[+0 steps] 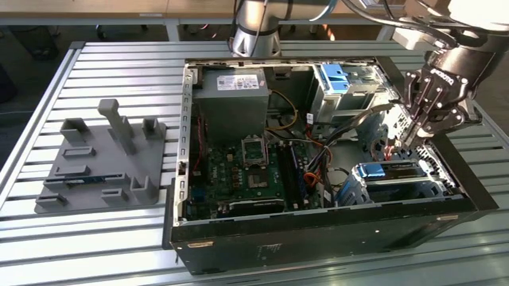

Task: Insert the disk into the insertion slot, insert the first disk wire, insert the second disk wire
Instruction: 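Insert the first disk wire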

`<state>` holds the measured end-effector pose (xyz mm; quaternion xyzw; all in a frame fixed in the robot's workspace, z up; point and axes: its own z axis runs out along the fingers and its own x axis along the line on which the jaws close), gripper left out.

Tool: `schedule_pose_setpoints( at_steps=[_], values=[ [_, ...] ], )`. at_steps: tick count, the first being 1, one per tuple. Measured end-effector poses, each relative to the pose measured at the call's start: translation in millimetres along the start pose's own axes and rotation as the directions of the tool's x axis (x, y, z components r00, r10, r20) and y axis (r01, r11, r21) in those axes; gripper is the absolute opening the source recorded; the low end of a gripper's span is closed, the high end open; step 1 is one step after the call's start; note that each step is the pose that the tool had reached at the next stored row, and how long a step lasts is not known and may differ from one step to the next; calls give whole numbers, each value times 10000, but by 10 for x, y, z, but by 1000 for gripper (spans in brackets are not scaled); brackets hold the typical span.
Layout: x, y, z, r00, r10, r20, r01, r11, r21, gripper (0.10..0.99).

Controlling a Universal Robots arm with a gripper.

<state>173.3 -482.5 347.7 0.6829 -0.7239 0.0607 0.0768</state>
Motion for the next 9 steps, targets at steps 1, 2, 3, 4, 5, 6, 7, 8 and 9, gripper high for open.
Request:
schedule_pose_setpoints(
  at_steps=[1,2,3,4,5,6,7,8,9],
  values=[
    [9,0,0,10000,5,59,-5,10000,32,165],
    [17,0,2,9999,10,138,-11,10000,66,165],
    [25,1,4,9997,13,242,-15,10000,94,165],
    [34,4,6,9995,14,326,-17,9999,108,165],
    [45,11,8,9993,12,381,-17,9999,112,165],
    [58,19,10,9992,7,408,-12,9999,113,165],
    [73,31,13,9991,-1,416,-4,9999,114,165],
    [87,46,16,9991,-14,417,9,9999,117,165],
    [101,56,20,9991,-27,420,22,9999,120,165]
  ],
)
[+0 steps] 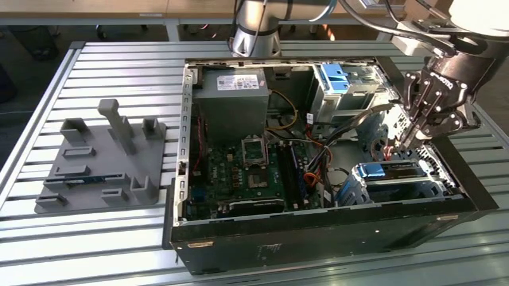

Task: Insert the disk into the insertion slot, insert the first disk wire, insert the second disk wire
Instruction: 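Insert the first disk wire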

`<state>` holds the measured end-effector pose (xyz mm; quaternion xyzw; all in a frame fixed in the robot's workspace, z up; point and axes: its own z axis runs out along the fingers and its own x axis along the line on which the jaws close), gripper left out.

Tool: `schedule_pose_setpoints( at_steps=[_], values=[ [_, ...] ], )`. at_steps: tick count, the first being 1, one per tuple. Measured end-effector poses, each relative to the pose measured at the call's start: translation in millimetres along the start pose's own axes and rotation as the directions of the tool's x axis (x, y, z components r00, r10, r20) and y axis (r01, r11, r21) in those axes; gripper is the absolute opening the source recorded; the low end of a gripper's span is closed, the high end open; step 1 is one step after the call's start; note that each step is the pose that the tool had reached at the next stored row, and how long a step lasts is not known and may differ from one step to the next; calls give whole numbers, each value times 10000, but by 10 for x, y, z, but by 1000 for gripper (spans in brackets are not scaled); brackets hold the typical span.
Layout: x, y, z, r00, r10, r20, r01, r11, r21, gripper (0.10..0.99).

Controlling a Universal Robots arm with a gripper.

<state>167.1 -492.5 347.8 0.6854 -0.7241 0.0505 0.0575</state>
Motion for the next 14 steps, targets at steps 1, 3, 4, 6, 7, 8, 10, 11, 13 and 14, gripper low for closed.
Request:
schedule_pose_setpoints(
  at_steps=[1,3,4,6,7,8,10,11,13,14],
  values=[
    [15,6,2,10000,-13,12,13,10000,5,165],
    [34,10,5,10000,-39,80,39,10000,24,165],
    [41,10,6,9999,-52,127,52,10000,40,165],
    [54,11,9,9997,-83,222,81,9999,66,165],
    [63,12,10,9996,-102,248,101,9999,76,165],
    [71,12,11,9996,-133,257,131,9999,82,165],
    [81,12,12,9994,-206,271,203,9997,95,165],
    [85,12,13,9993,-244,282,241,9997,102,165],
    [89,12,13,9990,-330,305,327,9994,115,165],
    [90,12,13,9988,-375,313,371,9992,122,165]
  ],
)
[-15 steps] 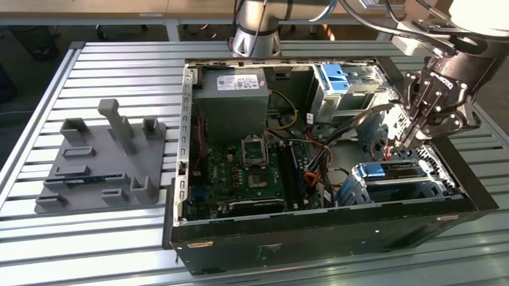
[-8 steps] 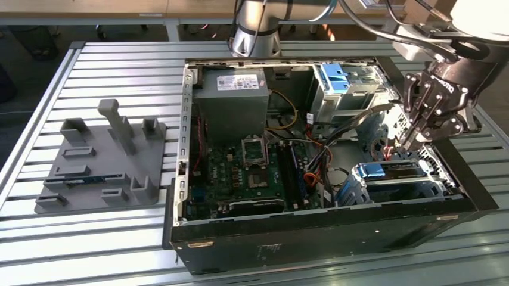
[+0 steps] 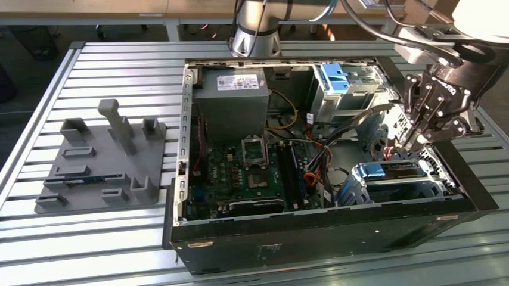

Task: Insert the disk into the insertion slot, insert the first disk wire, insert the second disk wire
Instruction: 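Insert the first disk wire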

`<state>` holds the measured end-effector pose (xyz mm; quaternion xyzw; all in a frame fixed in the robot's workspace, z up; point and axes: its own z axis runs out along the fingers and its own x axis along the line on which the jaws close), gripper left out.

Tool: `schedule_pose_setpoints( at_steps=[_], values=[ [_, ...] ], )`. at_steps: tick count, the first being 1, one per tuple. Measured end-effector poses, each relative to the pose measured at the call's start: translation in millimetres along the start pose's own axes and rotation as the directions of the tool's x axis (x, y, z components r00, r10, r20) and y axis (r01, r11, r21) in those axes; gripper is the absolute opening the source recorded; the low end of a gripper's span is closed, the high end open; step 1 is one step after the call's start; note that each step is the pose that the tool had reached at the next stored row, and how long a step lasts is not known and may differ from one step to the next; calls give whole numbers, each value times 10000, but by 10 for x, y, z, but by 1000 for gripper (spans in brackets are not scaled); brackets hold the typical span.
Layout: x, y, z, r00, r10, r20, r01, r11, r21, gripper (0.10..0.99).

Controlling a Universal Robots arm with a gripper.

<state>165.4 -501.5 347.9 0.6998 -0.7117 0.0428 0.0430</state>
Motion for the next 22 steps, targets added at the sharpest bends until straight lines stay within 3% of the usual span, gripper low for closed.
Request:
schedule_pose_setpoints(
  at_steps=[18,19,20,22],
  values=[
    [2,-3,1,9994,-334,47,333,9994,41,173],
    [2,-3,2,9994,-340,81,340,9994,42,173],
    [2,-3,2,9993,-346,131,345,9994,44,239],
    [2,-3,1,9991,-352,226,351,9994,46,239]
  ],
)
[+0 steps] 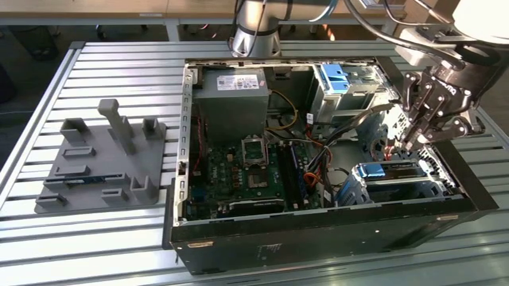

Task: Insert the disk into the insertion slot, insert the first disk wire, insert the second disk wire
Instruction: 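Insert the first disk wire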

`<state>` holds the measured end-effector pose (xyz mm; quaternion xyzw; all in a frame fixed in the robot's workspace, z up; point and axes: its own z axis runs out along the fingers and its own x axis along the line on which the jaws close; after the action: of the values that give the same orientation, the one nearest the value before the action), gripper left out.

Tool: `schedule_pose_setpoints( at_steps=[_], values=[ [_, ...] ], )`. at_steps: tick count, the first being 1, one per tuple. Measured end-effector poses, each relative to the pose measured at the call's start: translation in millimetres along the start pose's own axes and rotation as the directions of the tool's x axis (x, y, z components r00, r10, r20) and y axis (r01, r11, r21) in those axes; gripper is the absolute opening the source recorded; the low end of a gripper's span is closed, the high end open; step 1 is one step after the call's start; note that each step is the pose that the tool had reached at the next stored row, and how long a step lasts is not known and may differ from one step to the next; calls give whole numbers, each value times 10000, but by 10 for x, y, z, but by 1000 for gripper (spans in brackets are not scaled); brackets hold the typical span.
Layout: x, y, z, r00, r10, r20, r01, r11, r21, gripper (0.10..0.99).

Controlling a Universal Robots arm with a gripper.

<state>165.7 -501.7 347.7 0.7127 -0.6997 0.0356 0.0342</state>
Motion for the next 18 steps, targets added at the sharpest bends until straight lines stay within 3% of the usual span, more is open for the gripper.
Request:
schedule_pose_setpoints(
  at_steps=[3,9,15,18],
  values=[
    [-1,0,0,10000,-1,69,1,10000,2,239],
    [-33,-28,-8,10000,9,64,-9,10000,0,239],
    [-76,-53,-124,10000,23,63,-23,10000,-4,239],
    [-93,-63,-131,10000,64,-29,-64,10000,-67,239]
  ],
)
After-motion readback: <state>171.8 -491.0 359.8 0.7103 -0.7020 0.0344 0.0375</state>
